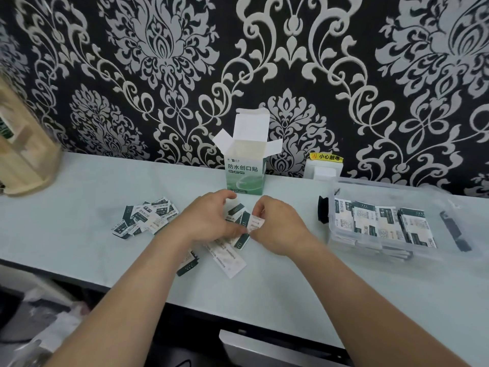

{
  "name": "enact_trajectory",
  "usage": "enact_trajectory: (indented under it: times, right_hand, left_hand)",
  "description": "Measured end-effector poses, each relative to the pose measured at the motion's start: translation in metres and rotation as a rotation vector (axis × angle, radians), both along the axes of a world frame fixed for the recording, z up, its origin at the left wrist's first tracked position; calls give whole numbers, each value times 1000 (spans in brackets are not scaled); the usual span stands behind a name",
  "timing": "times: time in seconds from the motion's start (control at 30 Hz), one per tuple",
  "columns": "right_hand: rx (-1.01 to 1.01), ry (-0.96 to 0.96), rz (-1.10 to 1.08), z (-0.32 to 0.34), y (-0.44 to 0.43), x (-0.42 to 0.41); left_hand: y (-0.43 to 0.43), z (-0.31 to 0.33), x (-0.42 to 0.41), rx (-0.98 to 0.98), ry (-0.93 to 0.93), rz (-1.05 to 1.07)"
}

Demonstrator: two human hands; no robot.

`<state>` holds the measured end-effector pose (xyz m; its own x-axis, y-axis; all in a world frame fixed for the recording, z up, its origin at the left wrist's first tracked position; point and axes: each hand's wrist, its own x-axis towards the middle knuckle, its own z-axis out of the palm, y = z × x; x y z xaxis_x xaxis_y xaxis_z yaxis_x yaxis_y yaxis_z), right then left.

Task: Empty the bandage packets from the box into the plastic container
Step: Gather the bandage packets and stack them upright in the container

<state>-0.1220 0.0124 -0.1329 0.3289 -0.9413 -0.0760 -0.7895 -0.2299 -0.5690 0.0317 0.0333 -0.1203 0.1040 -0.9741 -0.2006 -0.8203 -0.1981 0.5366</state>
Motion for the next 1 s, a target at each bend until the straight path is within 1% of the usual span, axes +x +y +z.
enact_trajectory:
  times: [0.07,0.1,0.27,0.4,0.47,0.57,0.63,0.7,0.73,0.77,0.8,0.83,0.87,0.9,0.93,0.97,1.0]
  right_hand:
    - [53,-43,6,2,-1,-2]
    - [74,-54,3,4,-2,-2]
    - [99,-63,-39,6,-1,-6]
    - [62,-106,-45,4,-5,-10]
    - [60,-180,-45,4,-7,-12]
    - [108,-359,-26,6,-8,-13]
    - [162,-482,10,9,-6,-13]
    - [207,-570,32,12,-4,-12]
    - [209,-576,31,13,-3,-12]
    - [198,-553,25,13,-3,-12]
    - [175,-505,12,13,-3,-12]
    - [149,-441,-7,13,-3,-13]
    - [127,-381,-25,13,-3,-15]
    - [117,-342,-39,12,-4,-15]
    - [117,-323,-52,12,-4,-16]
    - [124,-317,-64,11,-5,-18]
    - [134,-312,-66,11,-4,-16]
  left_hand:
    - [-2,2,-5,-13,-45,-23]
    - [-4,1,-8,-22,-39,-31]
    - [-15,-7,-16,-8,119,-8]
    - [-14,-4,-10,-111,259,2]
    - [-12,1,-5,-181,341,23]
    - [-7,12,-2,-264,540,65]
    - [-4,16,-2,-281,637,96]
    - [-2,19,-3,-267,694,120]
    - [-2,19,-3,-267,663,120]
    - [-1,21,-1,-275,535,105]
    - [1,23,1,-262,319,73]
    - [4,25,3,-208,78,37]
    - [8,26,4,-113,-128,10]
    - [12,27,3,8,-264,-3]
    - [14,25,2,117,-346,-5]
    - [12,22,-2,184,-399,-6]
    - [12,18,-3,209,-427,1]
